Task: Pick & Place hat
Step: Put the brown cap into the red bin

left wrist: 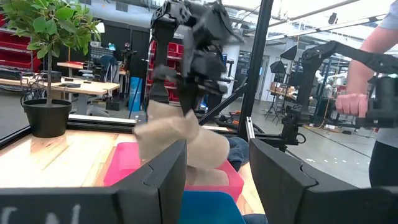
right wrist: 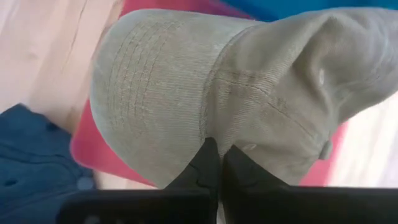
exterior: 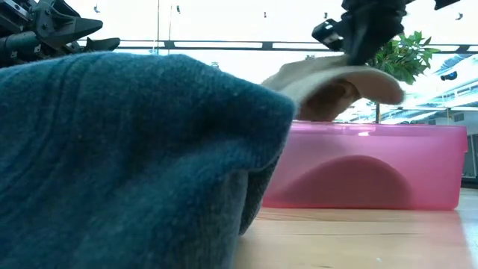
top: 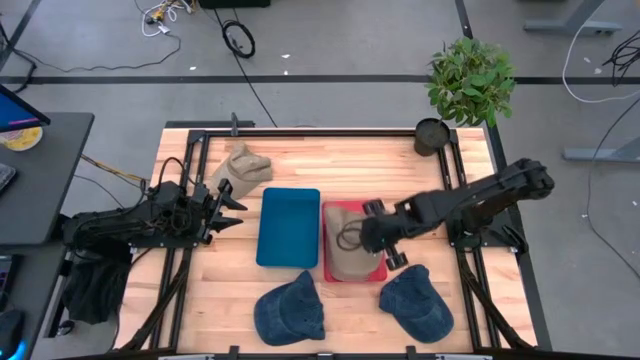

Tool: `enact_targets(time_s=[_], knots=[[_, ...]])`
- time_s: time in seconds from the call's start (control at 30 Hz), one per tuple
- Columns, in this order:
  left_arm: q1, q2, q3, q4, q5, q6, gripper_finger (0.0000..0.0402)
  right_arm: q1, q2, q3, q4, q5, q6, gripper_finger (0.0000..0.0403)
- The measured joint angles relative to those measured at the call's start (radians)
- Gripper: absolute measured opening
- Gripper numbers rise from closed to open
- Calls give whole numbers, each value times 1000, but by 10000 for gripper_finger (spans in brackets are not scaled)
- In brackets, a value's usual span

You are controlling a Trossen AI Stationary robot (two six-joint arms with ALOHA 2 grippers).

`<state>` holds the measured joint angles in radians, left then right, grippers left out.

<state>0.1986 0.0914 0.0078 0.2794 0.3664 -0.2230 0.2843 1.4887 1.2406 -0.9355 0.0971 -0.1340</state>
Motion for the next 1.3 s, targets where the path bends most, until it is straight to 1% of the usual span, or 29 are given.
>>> enact_targets(time_s=[0.1, 0.3, 0.37, 0.53, 0.67, 0.87, 0.9, 0.97, 1.2, 1.3], knots=[[0, 0, 0, 0, 0, 0, 177, 39, 0, -45, 42, 0, 41, 0], [0, 0, 0, 0, 0, 0, 177, 97, 0, -110, 202, 29, 74, 0], [0, 0, 0, 0, 0, 0, 177, 103, 0, -128, 235, 55, 64, 0], [0, 0, 0, 0, 0, 0, 177, 83, 0, -176, 234, 90, 40, 0], [0, 0, 0, 0, 0, 0, 177, 63, 0, -198, 246, 82, 29, 0], [0, 0, 0, 0, 0, 0, 177, 67, 0, -255, 383, 37, -15, 0], [0, 0, 0, 0, 0, 0, 177, 68, 0, -263, 393, 43, -10, 0], [0, 0, 0, 0, 0, 0, 177, 67, 10, -283, 393, 53, 6, 0], [0, 0, 0, 0, 0, 0, 177, 57, 11, -347, 391, 33, 19, 1], [0, 0, 0, 0, 0, 0, 177, 57, 11, -344, 395, 14, 31, 15]])
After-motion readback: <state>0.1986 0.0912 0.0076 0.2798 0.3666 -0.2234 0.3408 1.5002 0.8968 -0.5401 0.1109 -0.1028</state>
